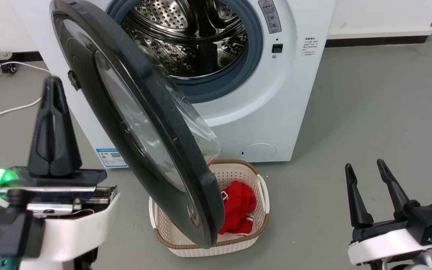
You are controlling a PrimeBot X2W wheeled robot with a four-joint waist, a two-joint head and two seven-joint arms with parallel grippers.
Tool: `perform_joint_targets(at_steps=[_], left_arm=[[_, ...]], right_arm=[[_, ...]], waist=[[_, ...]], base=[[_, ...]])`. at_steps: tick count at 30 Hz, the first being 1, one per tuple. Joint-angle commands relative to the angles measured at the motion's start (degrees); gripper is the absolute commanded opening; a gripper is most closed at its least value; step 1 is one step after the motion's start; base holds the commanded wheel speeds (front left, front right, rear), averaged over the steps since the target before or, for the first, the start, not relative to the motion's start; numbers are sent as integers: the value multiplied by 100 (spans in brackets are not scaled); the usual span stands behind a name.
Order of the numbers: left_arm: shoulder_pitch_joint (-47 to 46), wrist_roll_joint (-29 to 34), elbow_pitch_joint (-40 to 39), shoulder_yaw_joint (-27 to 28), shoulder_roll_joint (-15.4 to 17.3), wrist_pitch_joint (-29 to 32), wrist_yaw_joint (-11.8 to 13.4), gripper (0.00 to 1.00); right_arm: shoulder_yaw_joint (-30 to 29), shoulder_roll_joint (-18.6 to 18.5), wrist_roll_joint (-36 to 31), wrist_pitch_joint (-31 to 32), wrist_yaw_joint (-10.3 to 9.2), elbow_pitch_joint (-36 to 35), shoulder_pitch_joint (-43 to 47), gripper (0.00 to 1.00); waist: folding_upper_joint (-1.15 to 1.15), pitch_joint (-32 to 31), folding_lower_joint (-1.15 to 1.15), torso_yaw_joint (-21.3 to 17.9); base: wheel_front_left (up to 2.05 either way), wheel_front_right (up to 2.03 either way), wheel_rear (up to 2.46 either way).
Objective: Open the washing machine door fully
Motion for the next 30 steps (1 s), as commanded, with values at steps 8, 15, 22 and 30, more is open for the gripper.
perform_joint_targets(at_steps=[8,15,22,30], left_arm=[[-357,-27,-795,-934,-17,-13,-268,0],[-26,-448,-156,-2434,-58,90,-496,0],[562,-917,494,-3087,-21,727,-492,0],[1057,-1096,1021,-3068,121,1268,-298,0]], right_arm=[[-8,18,49,-23,-4,42,-85,100],[-18,18,110,-15,-4,78,-87,100],[-1,18,165,-7,-4,147,-69,100],[20,18,228,0,-4,201,-99,100]], waist=[[0,22,0,-30],[0,42,0,-52],[0,50,0,-80],[0,112,0,-34]], base=[[0,0,0],[0,0,0],[0,0,0],[0,0,0]])
